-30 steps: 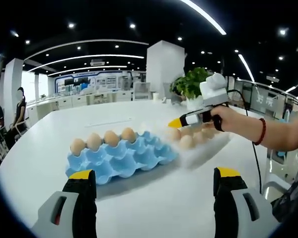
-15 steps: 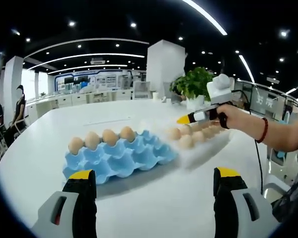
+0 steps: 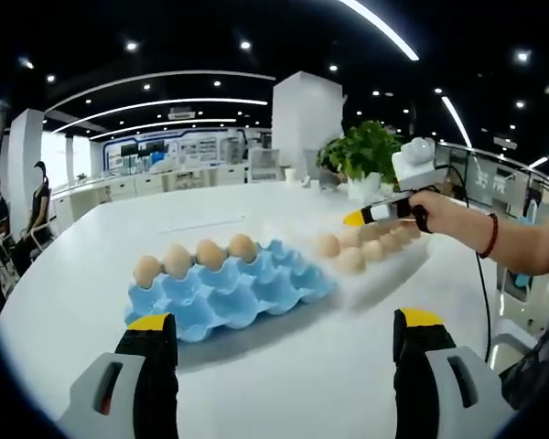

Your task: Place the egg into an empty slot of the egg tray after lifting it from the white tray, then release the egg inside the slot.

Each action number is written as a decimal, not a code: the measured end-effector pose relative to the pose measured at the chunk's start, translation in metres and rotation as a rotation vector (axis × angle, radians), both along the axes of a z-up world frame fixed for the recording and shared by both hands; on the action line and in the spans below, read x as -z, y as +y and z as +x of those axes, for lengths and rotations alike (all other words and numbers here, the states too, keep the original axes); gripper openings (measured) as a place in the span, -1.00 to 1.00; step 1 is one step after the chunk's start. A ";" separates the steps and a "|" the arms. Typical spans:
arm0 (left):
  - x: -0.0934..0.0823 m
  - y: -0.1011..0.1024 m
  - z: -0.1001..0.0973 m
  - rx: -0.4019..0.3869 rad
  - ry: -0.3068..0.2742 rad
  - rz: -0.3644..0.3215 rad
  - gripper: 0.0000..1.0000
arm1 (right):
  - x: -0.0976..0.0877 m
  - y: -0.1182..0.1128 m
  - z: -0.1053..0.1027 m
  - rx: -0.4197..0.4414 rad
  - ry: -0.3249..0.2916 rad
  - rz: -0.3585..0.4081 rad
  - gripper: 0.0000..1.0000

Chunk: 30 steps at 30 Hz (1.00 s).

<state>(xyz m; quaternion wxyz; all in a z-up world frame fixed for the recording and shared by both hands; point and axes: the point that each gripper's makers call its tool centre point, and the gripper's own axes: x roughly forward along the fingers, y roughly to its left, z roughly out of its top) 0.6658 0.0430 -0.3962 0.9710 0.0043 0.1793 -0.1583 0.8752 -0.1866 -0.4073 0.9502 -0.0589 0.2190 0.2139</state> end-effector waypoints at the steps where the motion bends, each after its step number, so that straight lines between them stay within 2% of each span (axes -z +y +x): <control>1: 0.000 0.001 0.000 -0.002 0.000 0.000 1.00 | -0.001 -0.003 0.002 0.005 -0.002 0.005 -0.14; 9: 0.000 0.000 0.000 0.002 -0.002 0.003 1.00 | -0.002 -0.032 0.008 0.066 0.000 0.016 -0.14; 19: 0.001 0.001 -0.002 -0.011 0.001 -0.005 1.00 | -0.004 -0.055 0.012 0.102 -0.002 0.015 -0.15; 24: 0.001 0.001 -0.002 -0.010 0.001 -0.004 1.00 | -0.008 -0.070 0.018 0.136 -0.023 0.003 -0.15; 28: 0.001 0.002 -0.002 -0.014 0.002 -0.002 1.00 | 0.002 -0.083 0.022 0.162 -0.005 -0.051 -0.15; 30: 0.000 0.002 -0.002 -0.015 -0.003 -0.004 1.00 | 0.004 -0.083 0.023 0.160 -0.005 -0.047 -0.15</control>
